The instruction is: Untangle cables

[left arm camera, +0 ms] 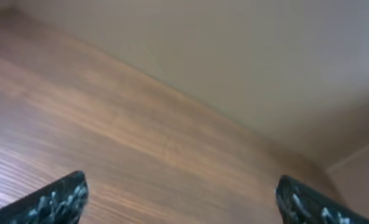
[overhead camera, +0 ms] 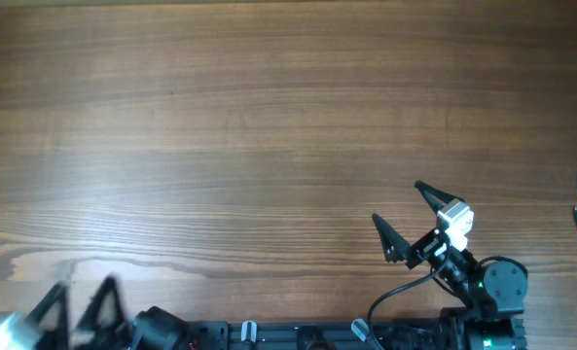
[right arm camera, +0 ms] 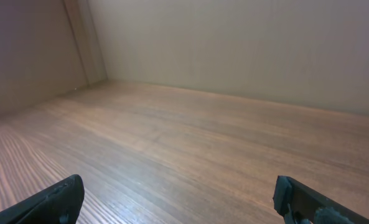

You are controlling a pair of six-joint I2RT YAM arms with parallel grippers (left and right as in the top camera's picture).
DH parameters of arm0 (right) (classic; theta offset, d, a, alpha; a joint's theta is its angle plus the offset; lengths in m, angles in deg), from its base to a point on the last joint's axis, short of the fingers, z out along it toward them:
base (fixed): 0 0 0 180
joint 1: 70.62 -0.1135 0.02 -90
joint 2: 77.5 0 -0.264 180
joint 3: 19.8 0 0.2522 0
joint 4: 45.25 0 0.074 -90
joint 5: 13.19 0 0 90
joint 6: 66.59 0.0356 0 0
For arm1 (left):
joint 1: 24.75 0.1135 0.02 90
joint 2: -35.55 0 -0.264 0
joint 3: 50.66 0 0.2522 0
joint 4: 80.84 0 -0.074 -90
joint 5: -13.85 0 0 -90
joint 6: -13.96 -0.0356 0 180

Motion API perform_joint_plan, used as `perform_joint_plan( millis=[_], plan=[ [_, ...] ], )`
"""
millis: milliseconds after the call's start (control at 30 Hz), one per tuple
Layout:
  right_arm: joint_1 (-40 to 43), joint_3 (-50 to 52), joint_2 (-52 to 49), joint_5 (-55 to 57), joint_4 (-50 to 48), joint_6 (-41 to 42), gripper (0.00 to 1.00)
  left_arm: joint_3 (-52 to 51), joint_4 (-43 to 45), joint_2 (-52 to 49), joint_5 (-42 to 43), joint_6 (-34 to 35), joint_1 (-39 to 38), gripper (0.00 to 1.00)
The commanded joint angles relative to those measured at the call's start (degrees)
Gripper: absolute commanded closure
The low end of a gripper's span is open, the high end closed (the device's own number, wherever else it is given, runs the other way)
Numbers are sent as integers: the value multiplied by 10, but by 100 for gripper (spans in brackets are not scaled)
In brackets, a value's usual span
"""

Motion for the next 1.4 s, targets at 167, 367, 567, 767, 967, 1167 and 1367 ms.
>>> perform_joint_plan(
  millis=[167, 367, 567, 767, 967, 1167, 1367],
  plan=[
    [-3, 5, 9, 1, -1, -7, 0, -175, 218, 0, 108, 22, -2, 0],
    [-3, 5, 9, 1, -1, -7, 0, -280, 319, 0, 124, 12, -2, 0],
    [-3, 5, 9, 1, -1, -7, 0, -402, 528, 0, 177, -116, -2, 0],
    [-3, 5, 9, 1, -1, -7, 0, -483, 625, 0, 174, -162, 22, 0],
    [-3, 5, 9, 1, -1, -7, 0, -553, 744, 0, 221, -163, 121, 0],
    [-3, 5, 9, 1, -1, -7, 0, -579, 773, 0, 228, -187, 187, 0],
    [-3, 5, 9, 1, -1, -7, 0, -595, 754, 3, 243, -221, 232, 0]
  ],
)
